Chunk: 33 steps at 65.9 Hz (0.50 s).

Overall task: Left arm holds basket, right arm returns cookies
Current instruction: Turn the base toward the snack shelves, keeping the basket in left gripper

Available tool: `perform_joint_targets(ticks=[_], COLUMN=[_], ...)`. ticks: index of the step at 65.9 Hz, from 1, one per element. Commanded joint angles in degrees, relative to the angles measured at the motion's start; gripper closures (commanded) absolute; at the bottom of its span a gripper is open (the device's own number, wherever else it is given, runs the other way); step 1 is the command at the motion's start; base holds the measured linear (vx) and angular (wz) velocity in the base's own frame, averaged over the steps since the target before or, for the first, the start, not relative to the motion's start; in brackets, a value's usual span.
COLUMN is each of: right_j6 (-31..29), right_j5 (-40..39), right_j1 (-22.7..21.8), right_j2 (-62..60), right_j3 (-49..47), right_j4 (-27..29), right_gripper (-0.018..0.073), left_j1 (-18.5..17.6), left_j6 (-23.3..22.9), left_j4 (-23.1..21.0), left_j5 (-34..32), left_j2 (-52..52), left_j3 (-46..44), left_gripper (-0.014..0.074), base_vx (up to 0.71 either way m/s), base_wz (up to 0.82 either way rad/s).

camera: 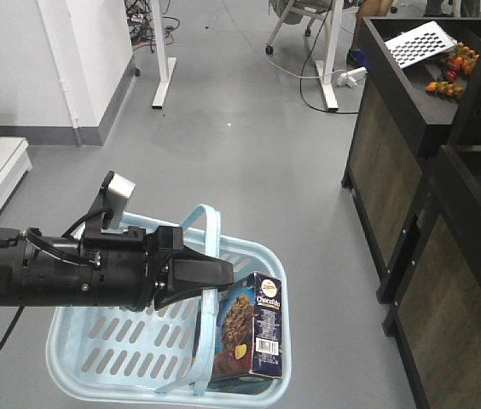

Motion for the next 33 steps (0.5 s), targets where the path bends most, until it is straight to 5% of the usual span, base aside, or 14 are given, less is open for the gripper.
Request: perform_joint_targets(ticks=[1, 33], right_j6=[-0.36, -0.36], right_j5=[-4.24, -4.24], right_j1=[-0.42, -0.42], right_j2=[-0.73, -0.73], right_j3=[0.99, 0.99], right_j4=[-0.31, -0.31], right_gripper=[0.0565, 0.0565], left_j1=[-0.21, -0.21], left_j6=[0.93, 0.93], left_j4=[-6.63, -6.63], left_j5=[3.63, 3.63], left_j2=[-2.46, -2.46], left_j3=[-1.69, -1.69], left_gripper=[0.06, 0.06], base_vx=[0.35, 0.34], base_wz=[-0.01, 0.01])
